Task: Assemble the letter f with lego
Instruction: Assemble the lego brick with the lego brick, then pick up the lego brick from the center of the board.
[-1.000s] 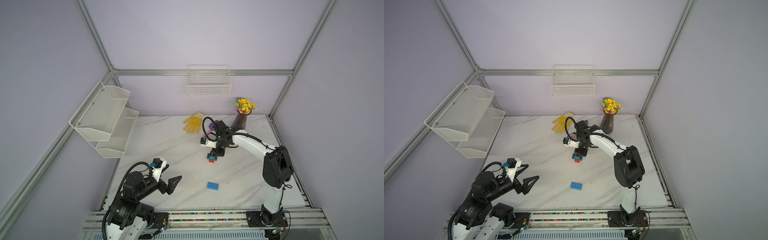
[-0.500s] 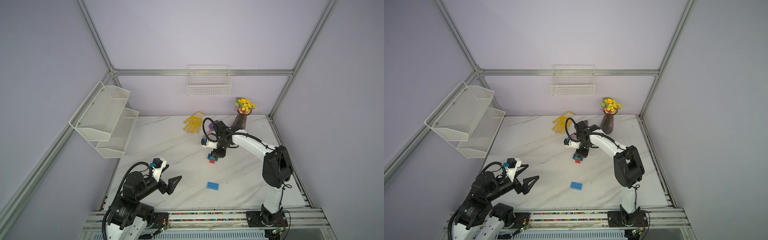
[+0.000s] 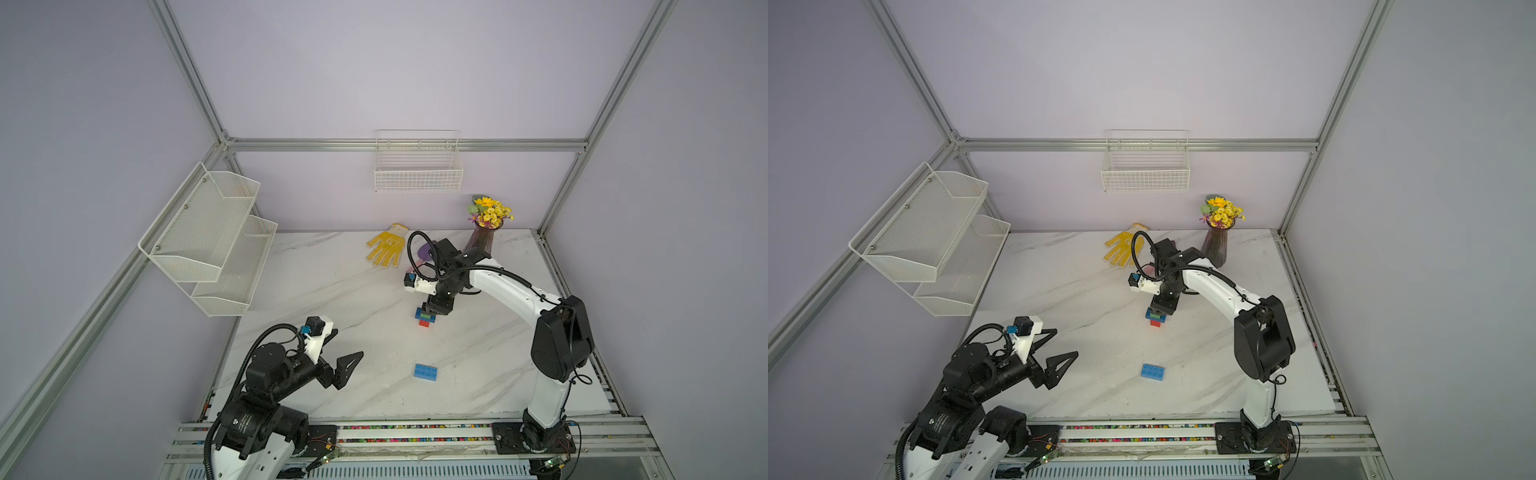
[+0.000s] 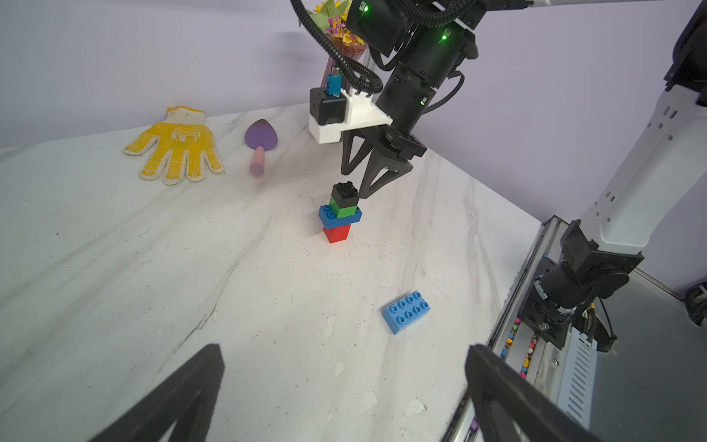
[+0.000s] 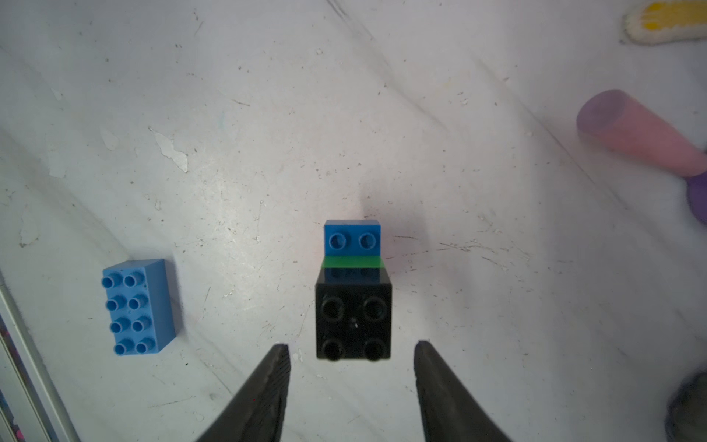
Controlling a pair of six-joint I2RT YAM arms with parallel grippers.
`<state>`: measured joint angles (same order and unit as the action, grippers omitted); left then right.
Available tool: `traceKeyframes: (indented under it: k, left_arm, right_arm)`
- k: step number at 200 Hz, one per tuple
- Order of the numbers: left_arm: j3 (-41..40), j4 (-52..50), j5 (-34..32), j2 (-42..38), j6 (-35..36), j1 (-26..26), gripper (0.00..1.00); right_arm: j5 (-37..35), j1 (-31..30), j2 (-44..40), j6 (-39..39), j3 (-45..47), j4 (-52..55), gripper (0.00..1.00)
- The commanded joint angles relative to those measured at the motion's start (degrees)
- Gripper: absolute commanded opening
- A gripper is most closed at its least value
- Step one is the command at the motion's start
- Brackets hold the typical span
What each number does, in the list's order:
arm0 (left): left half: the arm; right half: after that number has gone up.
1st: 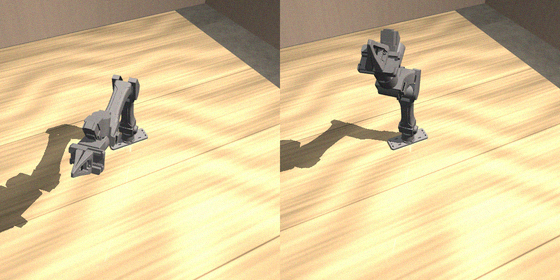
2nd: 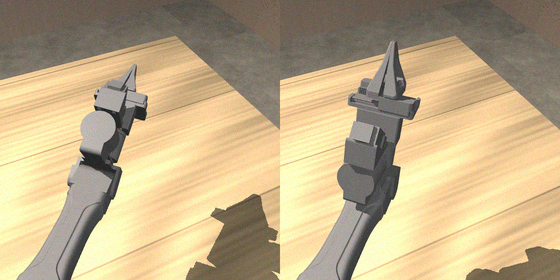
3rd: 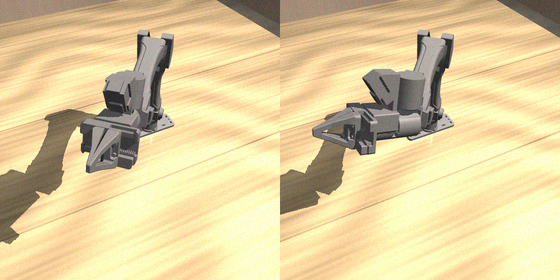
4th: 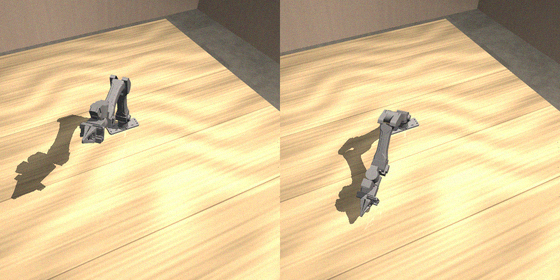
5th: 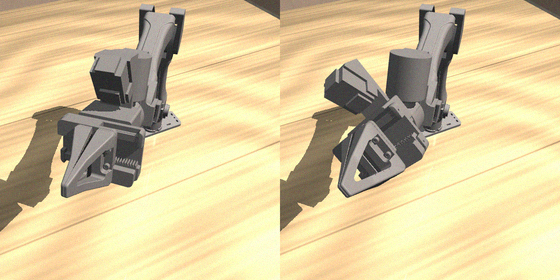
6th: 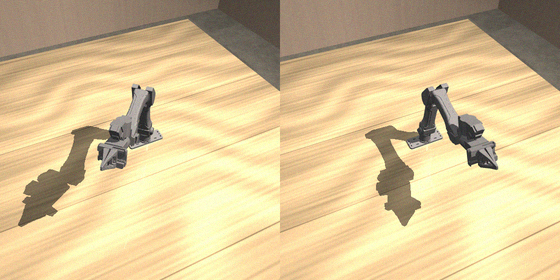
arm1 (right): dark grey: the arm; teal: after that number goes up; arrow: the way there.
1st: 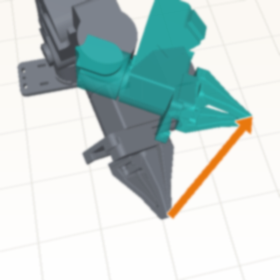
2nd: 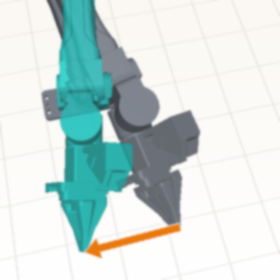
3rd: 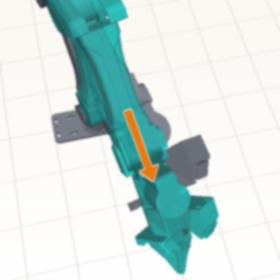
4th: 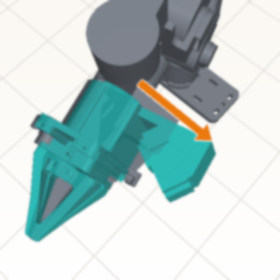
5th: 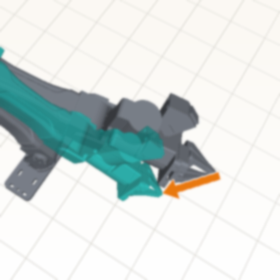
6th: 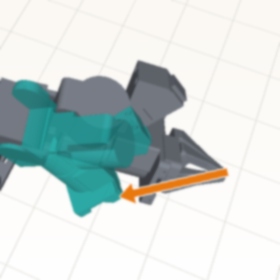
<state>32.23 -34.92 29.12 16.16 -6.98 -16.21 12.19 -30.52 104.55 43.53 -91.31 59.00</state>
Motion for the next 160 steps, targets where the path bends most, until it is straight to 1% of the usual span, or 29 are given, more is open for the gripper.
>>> traceKeyframes:
  k: [1,21,47,89,122,160]
  left_arm:
    - [0.12,1.01,0.38,0.03,-0.4,-0.32,1.0]
    - [0.13,0.99,0.49,0.02,-0.36,-0.32,1.0]
    - [0.16,0.99,0.67,0.06,-0.31,-0.32,1.0]
    - [0.19,1.17,1.54,0.62,-0.27,-0.32,1.0]
    - [0.1,1.29,2.16,0.54,-0.15,-0.32,1.0]
    - [0.09,1.25,2.43,0.28,-0.14,-0.54,1.0]
  right_arm:
    - [0.9,0.06,-6.12,-1.83,0.53,1.46,0.58]
    - [2.37,-1.0,-9.95,-3.78,3.05,1.57,0.58]
    - [3.1,-3.71,-15.59,-7.19,10.59,-0.73,0.59]
    - [3.28,-11.88,-20.97,-14.12,20.21,-4.98,0.59]
    - [3.81,-16.91,-22.11,-18.88,26.71,-11.69,0.6]
    - [2.73,-19.94,-19.32,-20.8,30.61,-18.05,0.6]
